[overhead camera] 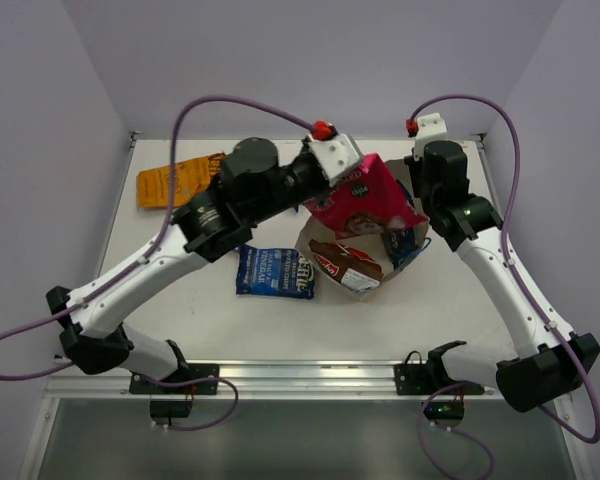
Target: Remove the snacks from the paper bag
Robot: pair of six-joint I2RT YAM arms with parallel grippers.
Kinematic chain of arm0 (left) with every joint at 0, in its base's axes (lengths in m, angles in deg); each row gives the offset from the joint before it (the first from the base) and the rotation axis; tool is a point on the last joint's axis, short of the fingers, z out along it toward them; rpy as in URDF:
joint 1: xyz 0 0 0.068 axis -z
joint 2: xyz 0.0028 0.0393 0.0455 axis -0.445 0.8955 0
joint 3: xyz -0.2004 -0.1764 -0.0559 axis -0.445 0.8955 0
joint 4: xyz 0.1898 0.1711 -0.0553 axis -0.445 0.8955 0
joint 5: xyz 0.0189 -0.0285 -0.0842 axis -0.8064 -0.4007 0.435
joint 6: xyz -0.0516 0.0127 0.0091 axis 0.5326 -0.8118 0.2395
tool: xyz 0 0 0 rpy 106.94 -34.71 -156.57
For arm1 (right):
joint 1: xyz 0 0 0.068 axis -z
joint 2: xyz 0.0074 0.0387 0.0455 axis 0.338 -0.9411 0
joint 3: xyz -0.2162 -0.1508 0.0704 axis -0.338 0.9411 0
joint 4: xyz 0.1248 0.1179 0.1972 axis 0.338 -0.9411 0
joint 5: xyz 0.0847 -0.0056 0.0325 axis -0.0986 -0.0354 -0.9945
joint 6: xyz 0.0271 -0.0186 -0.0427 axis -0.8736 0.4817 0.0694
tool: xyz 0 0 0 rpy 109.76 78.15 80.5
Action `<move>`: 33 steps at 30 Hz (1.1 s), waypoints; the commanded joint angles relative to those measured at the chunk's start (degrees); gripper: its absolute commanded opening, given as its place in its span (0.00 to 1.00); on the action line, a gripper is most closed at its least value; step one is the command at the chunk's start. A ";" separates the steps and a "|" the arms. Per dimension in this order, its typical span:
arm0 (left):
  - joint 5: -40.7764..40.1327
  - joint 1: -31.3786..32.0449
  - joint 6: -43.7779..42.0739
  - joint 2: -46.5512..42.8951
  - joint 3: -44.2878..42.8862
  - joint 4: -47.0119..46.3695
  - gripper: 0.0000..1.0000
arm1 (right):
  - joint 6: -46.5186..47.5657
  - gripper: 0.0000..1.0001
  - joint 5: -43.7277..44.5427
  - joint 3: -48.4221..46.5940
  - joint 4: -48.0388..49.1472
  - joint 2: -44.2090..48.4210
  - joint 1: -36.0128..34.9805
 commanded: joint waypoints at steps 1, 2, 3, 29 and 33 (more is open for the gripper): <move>-13.06 0.09 3.68 -5.18 -0.80 -12.40 0.00 | 0.06 0.00 3.94 -0.14 3.61 0.91 0.39; -16.59 0.09 3.68 -6.84 -0.80 -12.75 0.00 | -0.11 0.00 4.47 -0.05 3.61 1.00 0.74; -20.20 0.00 2.72 -7.56 -0.98 -12.84 0.00 | -0.55 0.00 4.82 -0.05 3.61 0.92 0.91; -50.21 -49.13 35.49 -3.97 38.84 12.64 0.05 | -2.66 0.00 3.68 0.12 3.96 0.91 2.41; -44.77 -49.13 35.31 1.13 35.35 12.82 0.36 | -2.31 0.00 2.89 0.83 4.49 1.35 2.41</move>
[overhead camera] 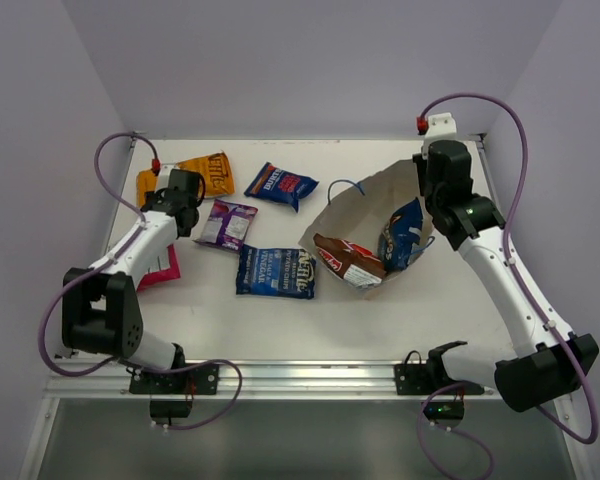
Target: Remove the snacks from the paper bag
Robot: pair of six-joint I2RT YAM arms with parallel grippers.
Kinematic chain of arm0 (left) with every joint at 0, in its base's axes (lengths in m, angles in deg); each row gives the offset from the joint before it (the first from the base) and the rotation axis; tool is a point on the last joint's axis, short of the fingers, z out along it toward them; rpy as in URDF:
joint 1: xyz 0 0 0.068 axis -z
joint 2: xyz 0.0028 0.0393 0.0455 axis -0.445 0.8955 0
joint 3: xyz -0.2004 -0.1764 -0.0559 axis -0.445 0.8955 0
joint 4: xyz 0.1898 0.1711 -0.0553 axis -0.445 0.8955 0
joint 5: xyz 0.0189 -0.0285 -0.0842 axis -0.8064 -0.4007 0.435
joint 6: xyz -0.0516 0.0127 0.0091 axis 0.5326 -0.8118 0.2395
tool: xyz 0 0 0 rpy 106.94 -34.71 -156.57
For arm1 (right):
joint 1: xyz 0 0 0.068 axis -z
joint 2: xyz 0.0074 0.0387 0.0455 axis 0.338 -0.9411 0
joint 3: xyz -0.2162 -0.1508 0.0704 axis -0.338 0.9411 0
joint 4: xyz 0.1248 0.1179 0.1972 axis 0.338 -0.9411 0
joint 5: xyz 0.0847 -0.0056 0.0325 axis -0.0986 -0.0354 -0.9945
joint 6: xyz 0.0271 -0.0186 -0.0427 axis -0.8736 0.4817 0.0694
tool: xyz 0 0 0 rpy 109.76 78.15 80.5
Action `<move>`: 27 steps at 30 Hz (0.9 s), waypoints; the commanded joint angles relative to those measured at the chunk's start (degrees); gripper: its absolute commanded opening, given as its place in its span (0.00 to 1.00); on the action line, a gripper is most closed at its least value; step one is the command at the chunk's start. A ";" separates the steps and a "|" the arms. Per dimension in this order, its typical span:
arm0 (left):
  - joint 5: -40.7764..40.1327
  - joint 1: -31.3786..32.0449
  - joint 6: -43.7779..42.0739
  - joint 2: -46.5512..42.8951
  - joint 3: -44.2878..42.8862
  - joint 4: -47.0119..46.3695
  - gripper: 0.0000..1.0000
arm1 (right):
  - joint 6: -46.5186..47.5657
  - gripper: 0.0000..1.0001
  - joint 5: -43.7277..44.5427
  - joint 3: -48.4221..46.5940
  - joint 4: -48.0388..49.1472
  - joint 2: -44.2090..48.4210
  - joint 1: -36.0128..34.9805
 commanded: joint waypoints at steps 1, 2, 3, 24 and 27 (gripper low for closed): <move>4.42 -0.43 4.50 2.44 -6.49 0.47 0.44 | -0.50 0.00 -0.78 0.35 3.85 1.53 0.36; 6.61 -0.26 4.59 2.19 -7.71 1.17 0.52 | -0.41 0.00 -0.96 0.35 3.77 1.70 0.36; 11.85 -0.08 4.59 1.49 -8.94 1.35 0.68 | -0.32 0.00 -1.13 0.17 3.85 1.88 0.36; 65.31 41.57 -37.94 -12.31 -25.04 -9.28 0.94 | 3.11 0.00 -7.02 -1.50 1.66 4.25 0.27; 70.68 44.21 -40.06 -11.53 -26.09 -9.19 0.92 | 3.19 0.00 -6.85 -1.23 1.74 4.61 0.27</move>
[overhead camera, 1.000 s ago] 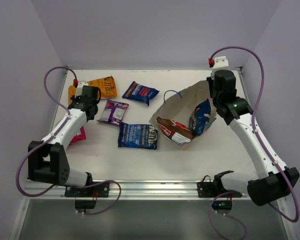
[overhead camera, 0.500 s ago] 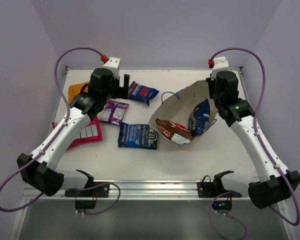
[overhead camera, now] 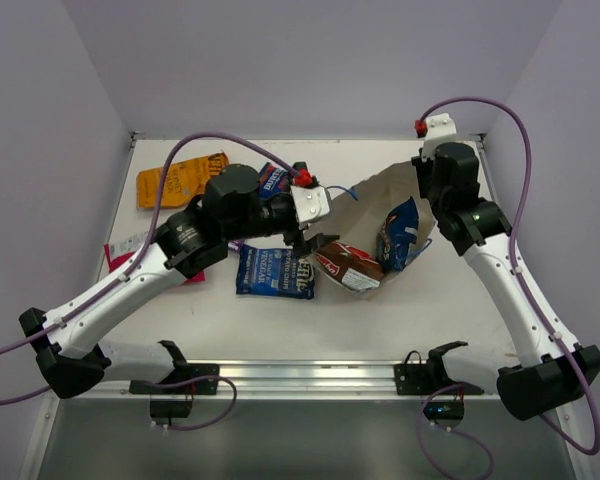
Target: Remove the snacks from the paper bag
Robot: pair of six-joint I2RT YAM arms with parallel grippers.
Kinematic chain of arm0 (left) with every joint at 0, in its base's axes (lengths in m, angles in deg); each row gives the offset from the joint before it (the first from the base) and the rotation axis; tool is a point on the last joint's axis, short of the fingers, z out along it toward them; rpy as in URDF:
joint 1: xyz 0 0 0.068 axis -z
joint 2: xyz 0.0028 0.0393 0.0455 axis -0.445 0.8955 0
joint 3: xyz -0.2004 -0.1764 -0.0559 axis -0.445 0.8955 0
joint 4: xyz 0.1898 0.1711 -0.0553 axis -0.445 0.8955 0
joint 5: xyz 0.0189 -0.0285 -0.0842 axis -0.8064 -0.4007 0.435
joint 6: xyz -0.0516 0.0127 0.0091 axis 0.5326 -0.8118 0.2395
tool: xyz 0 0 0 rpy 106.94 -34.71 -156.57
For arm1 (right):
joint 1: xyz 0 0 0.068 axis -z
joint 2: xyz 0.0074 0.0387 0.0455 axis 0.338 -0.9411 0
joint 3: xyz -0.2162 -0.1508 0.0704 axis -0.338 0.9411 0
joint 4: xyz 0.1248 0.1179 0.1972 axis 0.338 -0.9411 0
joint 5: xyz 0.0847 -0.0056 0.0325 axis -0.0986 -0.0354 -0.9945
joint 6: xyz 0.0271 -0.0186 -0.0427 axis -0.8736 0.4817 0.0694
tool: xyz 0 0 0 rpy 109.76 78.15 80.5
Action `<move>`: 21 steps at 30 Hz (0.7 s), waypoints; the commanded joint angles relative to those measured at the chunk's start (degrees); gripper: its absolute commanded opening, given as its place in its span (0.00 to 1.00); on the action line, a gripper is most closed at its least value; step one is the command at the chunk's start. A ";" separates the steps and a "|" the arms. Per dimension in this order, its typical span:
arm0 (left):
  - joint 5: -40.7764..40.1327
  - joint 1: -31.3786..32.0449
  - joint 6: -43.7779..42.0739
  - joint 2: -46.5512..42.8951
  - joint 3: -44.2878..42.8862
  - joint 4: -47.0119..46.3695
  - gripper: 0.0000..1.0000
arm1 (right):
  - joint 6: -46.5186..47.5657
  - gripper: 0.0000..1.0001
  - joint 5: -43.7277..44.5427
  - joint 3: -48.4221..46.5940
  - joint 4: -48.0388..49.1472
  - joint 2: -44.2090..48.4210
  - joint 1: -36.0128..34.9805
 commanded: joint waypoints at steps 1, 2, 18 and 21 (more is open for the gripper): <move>10.11 2.45 -7.21 0.89 -3.82 -1.63 0.92 | 1.05 0.00 -0.25 -1.63 2.07 2.31 0.14; 11.25 3.32 -7.82 1.50 -4.26 0.11 0.91 | 1.05 0.00 -0.24 -1.63 2.07 2.31 0.05; 14.16 5.44 -12.57 21.27 -8.92 7.95 0.72 | 0.52 0.00 -0.60 -0.57 2.51 2.58 0.05; 14.51 5.53 -13.19 24.62 -9.89 10.15 0.67 | 0.52 0.00 -0.51 -0.22 2.51 2.66 0.05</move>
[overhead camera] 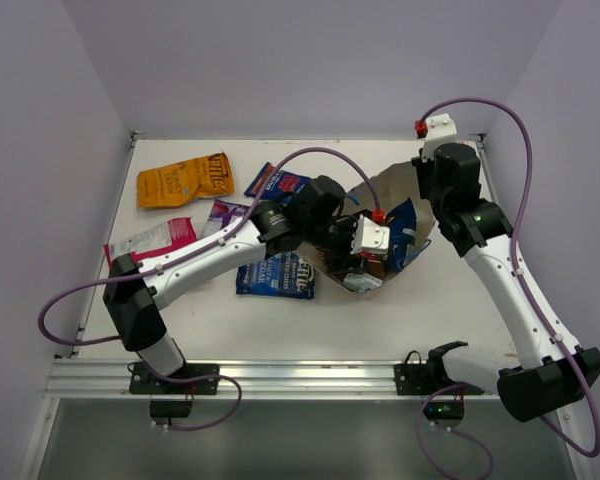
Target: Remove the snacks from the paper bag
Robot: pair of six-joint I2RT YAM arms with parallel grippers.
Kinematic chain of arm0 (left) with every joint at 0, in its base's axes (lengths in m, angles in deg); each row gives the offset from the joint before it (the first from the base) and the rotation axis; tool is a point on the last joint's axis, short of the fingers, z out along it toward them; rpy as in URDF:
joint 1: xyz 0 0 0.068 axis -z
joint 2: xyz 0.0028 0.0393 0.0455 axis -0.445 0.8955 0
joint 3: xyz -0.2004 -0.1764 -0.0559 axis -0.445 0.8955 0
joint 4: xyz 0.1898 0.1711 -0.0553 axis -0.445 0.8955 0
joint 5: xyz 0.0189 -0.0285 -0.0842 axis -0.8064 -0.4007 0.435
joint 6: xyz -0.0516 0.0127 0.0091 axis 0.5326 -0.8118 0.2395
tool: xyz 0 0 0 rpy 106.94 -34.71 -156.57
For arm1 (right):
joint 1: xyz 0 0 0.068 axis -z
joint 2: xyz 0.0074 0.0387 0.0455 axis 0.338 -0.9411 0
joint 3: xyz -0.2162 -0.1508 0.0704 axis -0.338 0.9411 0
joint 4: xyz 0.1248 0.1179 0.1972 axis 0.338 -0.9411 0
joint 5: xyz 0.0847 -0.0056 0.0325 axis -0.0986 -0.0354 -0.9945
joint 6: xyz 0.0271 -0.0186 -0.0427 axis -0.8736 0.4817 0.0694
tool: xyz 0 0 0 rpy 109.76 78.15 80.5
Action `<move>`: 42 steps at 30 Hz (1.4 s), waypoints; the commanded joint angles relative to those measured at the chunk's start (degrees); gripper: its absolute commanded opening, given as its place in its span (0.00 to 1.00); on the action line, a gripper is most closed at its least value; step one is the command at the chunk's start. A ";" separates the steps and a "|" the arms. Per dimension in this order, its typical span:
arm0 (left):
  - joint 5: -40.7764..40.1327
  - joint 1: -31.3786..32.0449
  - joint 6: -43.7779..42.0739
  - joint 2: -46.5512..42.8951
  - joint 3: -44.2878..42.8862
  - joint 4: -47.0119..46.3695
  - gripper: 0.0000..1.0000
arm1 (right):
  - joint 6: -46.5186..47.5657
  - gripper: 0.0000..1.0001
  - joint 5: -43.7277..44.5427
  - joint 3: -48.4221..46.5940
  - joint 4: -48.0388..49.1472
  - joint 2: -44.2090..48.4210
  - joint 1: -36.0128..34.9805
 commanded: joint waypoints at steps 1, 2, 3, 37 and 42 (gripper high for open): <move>1.29 0.31 -2.50 2.09 -3.07 2.48 0.66 | 0.28 0.00 0.30 -0.07 2.93 2.18 0.14; 1.12 0.31 -2.59 2.70 -3.07 2.48 0.65 | 0.37 0.00 0.47 0.11 3.01 2.27 0.05; 1.11 0.31 -2.68 2.88 -2.98 2.57 0.65 | 0.46 0.00 0.56 0.20 3.19 2.44 0.05; -1.87 0.31 -1.28 -4.92 -12.03 -0.15 0.00 | 0.28 0.00 3.55 0.81 3.98 1.66 0.14; -8.36 0.31 2.76 -15.38 -10.90 -9.70 0.00 | 0.81 0.00 5.05 1.69 4.51 0.87 0.14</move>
